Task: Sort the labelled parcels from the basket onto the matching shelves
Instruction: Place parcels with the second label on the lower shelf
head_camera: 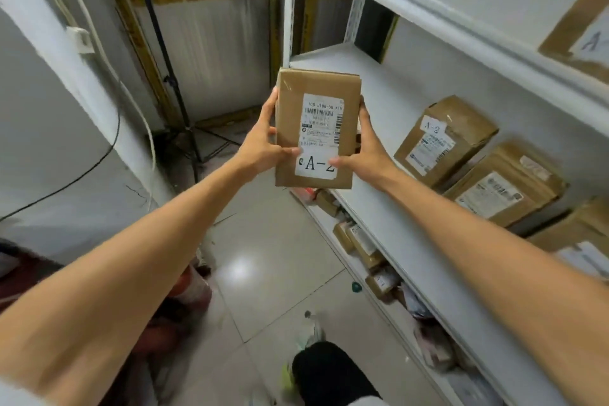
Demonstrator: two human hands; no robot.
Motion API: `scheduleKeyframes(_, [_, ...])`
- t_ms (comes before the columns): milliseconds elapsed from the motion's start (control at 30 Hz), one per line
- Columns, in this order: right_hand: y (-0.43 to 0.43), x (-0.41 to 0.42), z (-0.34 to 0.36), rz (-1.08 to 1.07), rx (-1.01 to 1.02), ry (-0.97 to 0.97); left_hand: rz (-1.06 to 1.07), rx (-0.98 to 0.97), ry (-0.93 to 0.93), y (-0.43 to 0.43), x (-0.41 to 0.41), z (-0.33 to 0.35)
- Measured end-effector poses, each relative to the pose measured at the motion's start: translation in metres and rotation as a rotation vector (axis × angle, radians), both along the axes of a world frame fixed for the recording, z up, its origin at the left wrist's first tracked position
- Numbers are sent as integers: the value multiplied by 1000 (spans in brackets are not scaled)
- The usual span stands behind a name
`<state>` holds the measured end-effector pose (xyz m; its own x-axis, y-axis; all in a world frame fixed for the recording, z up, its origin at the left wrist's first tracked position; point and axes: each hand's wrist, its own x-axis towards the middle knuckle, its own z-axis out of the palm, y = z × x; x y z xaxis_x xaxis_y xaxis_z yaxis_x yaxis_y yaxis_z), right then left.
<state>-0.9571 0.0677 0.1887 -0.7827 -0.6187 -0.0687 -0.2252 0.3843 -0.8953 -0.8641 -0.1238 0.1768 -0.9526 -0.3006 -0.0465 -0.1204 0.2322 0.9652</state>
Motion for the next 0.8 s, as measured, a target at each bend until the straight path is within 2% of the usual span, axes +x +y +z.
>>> scheduleKeyframes(467, [-48,-164,-28,-211,16,0,-91,-103,-58,-53,-199,-14])
scheduleKeyframes(800, [-27,-219,-53,-425,38,-85,-226,-130,-137,-39,-294,-35])
